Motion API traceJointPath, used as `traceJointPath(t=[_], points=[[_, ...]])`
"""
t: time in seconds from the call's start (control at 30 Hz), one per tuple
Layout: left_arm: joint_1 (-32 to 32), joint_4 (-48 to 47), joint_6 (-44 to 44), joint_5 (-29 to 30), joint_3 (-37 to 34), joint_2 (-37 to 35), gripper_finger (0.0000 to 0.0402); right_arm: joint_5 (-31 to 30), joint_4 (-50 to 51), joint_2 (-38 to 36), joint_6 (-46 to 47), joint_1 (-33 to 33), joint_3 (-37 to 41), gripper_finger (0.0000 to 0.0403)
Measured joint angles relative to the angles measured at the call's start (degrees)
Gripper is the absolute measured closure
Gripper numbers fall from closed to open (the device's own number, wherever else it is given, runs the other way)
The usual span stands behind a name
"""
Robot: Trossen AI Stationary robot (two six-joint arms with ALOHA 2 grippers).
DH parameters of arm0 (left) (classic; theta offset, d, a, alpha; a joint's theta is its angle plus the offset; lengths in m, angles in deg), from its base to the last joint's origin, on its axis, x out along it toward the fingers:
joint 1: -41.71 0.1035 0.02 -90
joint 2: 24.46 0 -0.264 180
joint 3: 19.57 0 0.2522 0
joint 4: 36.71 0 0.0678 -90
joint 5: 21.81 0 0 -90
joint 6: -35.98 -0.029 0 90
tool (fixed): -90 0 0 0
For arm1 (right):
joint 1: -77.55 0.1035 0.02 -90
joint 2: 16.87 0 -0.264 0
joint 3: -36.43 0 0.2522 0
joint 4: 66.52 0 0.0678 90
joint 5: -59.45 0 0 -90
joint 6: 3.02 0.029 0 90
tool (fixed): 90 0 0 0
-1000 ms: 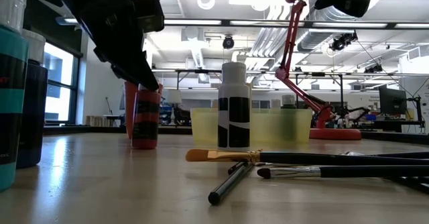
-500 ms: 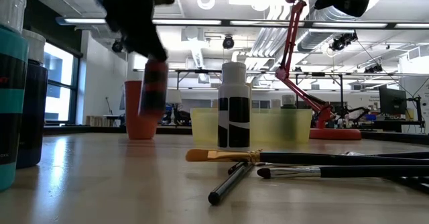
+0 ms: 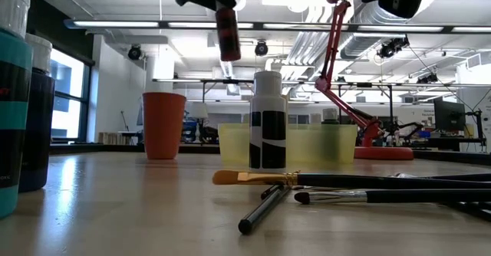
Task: Pick & Place Paint Supplies
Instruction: Put the red paint bottle into the yellow bin
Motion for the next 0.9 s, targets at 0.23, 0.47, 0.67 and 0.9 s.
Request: traceJointPath(t=[0.23, 0.47, 0.67, 0.9], points=[[8.87, 0.56, -1.11, -6.02, 1.92, 1.97, 0.0281, 0.97, 0.12, 0.0, -1.02, 0.59, 0.0, 0.0398], [14.59, 2.82, -1.13, -10.38, 2.14, 5.92, 0.0281, 0.69, 0.2, 0.0, -1.87, 0.85, 0.0, 0.0398], [18.65, 6.88, -1.11, -13.79, 2.15, 9.5, 0.0281, 0.65, 0.25, 0.0, -3.04, 0.85, 0.0, 0.0398], [22.18, 7.68, -1.06, -15.06, 2.15, 12.31, 0.0281, 0.66, 0.76, -0.01, -3.06, 0.85, 0.02, 0.0398]])
